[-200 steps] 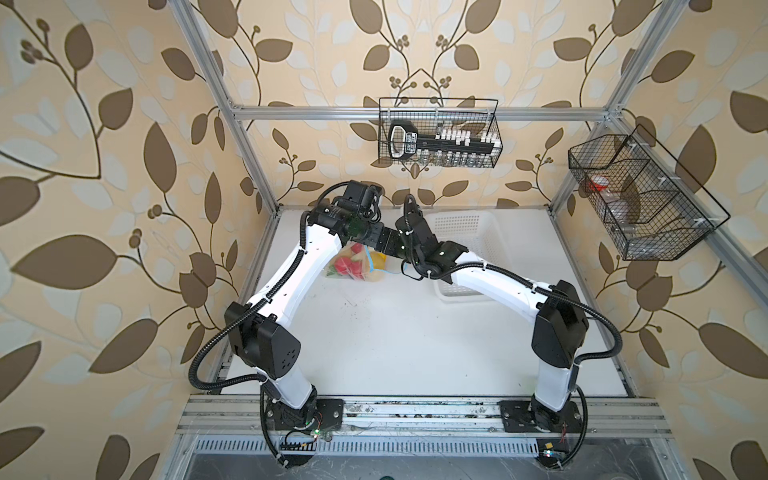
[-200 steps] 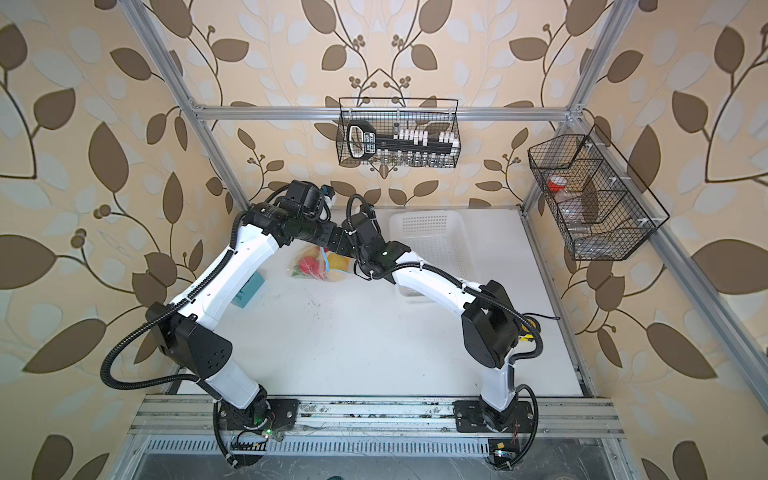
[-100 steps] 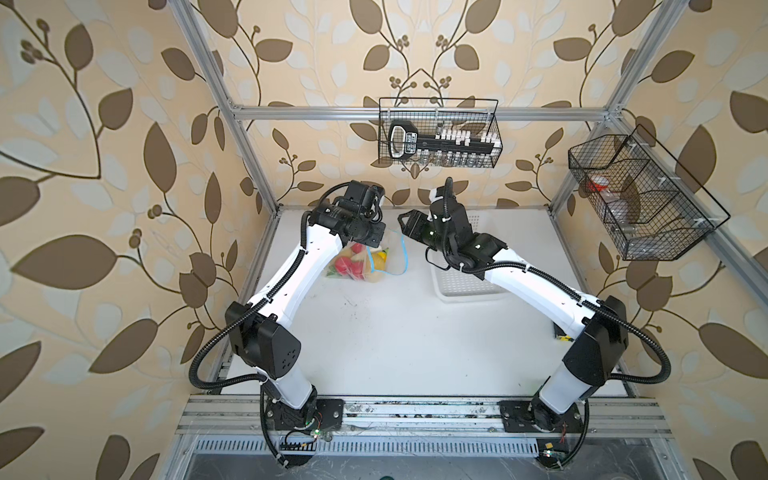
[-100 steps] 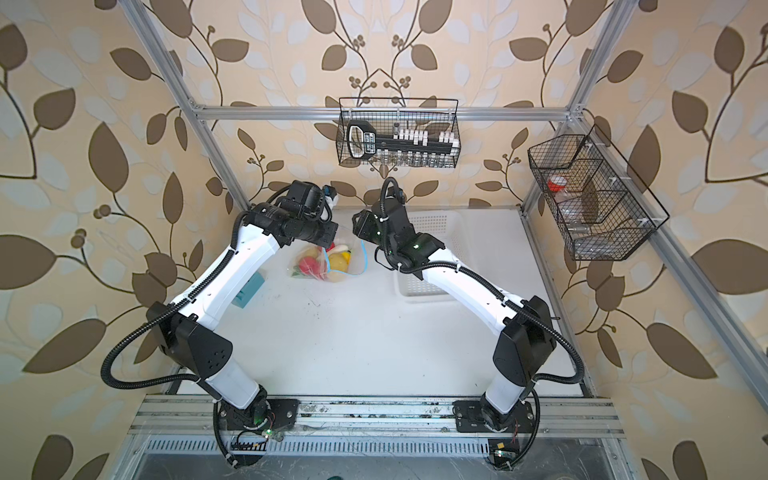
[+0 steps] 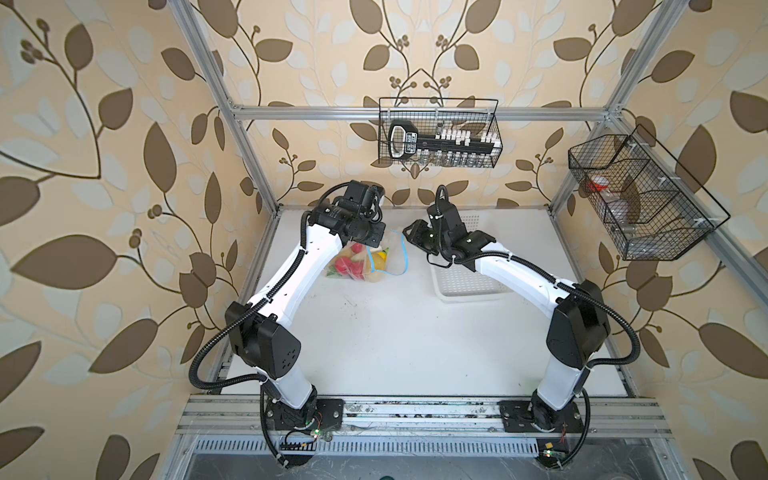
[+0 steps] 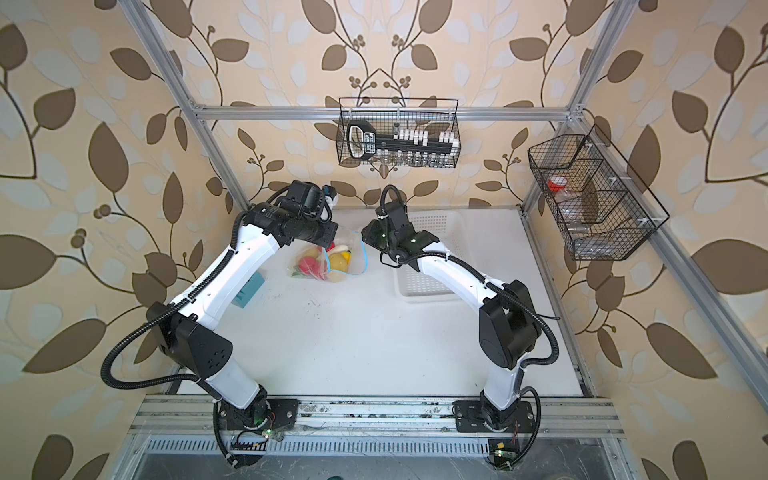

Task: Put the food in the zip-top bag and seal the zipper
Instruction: 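Move the right gripper to the blue zipper edge and close on it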

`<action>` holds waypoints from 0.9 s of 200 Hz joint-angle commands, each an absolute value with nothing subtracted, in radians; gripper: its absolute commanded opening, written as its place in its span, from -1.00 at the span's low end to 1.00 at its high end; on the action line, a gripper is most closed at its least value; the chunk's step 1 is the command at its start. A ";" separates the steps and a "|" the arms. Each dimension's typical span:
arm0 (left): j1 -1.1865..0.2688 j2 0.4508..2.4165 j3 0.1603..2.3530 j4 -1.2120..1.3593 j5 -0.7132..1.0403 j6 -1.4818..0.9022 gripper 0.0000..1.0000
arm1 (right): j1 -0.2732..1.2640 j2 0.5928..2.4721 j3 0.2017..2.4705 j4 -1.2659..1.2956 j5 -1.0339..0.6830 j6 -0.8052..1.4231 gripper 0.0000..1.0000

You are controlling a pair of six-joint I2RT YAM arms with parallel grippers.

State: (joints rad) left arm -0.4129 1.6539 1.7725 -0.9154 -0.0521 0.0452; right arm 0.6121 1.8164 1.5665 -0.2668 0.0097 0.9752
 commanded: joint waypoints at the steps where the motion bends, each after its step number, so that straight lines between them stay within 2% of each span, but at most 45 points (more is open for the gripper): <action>1: -0.419 1.621 1.775 -0.900 -0.036 0.038 -1.00 | 0.602 1.833 1.589 -0.261 -0.030 1.023 -0.16; 116: -0.419 1.620 1.769 -0.898 -0.040 0.040 -1.00 | 0.586 1.903 1.638 -0.196 -0.060 1.059 -0.20; 180: -0.419 1.612 1.755 -0.888 -0.038 0.042 -1.00 | 0.585 1.939 1.680 -0.196 -0.059 1.056 -0.44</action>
